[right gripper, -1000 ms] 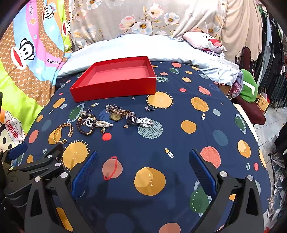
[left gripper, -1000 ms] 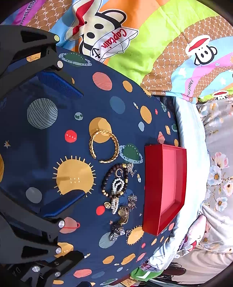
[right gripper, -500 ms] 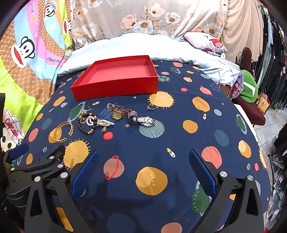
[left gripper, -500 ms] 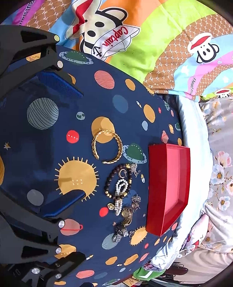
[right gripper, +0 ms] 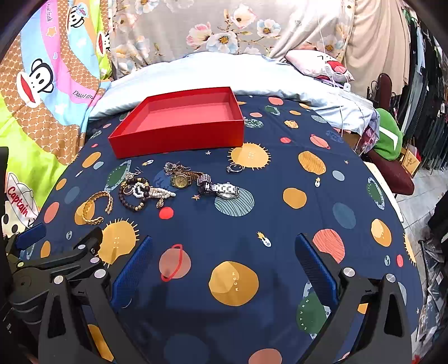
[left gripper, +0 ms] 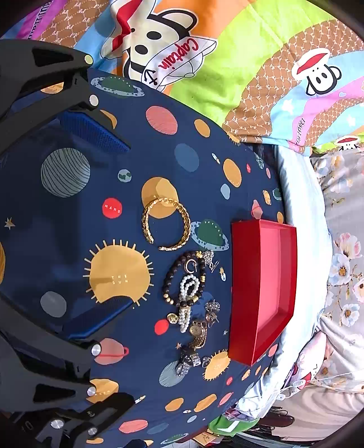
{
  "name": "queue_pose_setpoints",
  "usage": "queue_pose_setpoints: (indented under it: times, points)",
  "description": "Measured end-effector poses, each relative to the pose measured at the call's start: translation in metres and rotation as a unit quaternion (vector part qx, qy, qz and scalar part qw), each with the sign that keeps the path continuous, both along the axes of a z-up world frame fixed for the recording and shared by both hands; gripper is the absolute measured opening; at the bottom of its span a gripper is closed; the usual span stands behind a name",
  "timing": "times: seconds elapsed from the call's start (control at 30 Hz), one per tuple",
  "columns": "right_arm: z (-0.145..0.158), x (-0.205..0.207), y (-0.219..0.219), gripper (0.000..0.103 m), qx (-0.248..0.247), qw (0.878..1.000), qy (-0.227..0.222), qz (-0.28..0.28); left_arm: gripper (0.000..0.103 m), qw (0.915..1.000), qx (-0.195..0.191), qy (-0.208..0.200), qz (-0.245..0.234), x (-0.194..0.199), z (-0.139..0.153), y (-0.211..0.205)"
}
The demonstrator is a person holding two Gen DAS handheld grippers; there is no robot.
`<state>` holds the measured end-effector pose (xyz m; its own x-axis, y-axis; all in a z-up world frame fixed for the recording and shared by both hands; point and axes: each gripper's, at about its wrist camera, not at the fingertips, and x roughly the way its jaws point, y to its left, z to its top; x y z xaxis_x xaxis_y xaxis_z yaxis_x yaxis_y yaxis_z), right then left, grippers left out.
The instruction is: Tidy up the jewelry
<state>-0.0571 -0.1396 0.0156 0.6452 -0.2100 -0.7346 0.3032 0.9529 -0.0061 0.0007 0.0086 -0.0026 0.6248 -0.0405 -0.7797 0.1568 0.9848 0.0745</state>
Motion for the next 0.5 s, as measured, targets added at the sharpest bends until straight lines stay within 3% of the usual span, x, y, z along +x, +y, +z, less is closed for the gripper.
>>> queue_pose_setpoints:
  times: [0.5]
  points:
    - [-0.003,0.0002,-0.0038,0.098,0.006,1.0,0.002,0.0,0.098,1.0,-0.001,0.008,-0.001,0.0021,-0.0057,0.0017]
